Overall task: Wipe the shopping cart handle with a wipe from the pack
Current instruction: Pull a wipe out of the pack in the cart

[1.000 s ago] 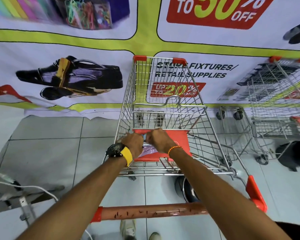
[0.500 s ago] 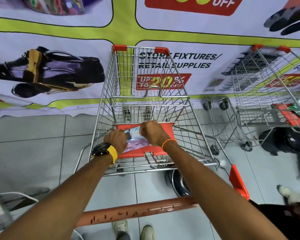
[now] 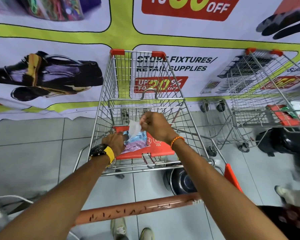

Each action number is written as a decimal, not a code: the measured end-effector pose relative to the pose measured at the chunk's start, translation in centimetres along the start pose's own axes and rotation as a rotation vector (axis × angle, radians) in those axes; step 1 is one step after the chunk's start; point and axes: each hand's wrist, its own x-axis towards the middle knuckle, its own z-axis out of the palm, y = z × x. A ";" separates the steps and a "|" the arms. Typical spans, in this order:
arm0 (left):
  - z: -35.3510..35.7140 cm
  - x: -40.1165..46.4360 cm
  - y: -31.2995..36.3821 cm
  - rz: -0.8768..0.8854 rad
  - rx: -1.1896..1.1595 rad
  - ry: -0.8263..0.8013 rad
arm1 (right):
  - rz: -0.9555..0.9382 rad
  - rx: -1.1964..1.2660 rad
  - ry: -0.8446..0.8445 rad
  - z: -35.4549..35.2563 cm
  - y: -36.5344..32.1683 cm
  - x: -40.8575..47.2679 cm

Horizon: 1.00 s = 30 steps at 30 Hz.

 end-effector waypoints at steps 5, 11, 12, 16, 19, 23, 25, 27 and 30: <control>1.9 1.6 -0.7 -0.042 -0.019 -0.015 | 0.017 0.129 0.046 -0.1 -0.8 -0.8; 1.3 0.8 -0.4 -0.007 -0.024 -0.041 | 0.057 0.089 0.089 -0.1 -1.0 -1.1; 1.3 0.9 -0.4 -0.002 -0.029 -0.043 | 0.063 0.066 0.094 0.0 -0.9 -1.1; 2.1 1.7 -1.5 -0.059 -0.183 -0.006 | 0.074 0.037 0.104 0.4 -0.6 -1.0; 0.8 0.8 -0.4 -0.057 -0.146 0.060 | 0.081 0.040 0.104 0.5 -0.7 -1.1; 0.0 0.6 0.6 -0.009 0.033 0.079 | 0.081 0.050 0.140 -0.3 -0.7 -1.0; 0.2 0.9 0.5 -0.042 0.024 0.040 | 0.071 0.038 0.178 -0.9 -0.6 -0.9; 0.4 1.2 0.5 -0.022 0.039 0.036 | 0.058 0.030 0.221 -1.5 -0.7 -0.7; 0.6 1.4 0.5 0.000 0.042 0.042 | 0.061 0.073 0.289 -2.4 -0.9 -0.7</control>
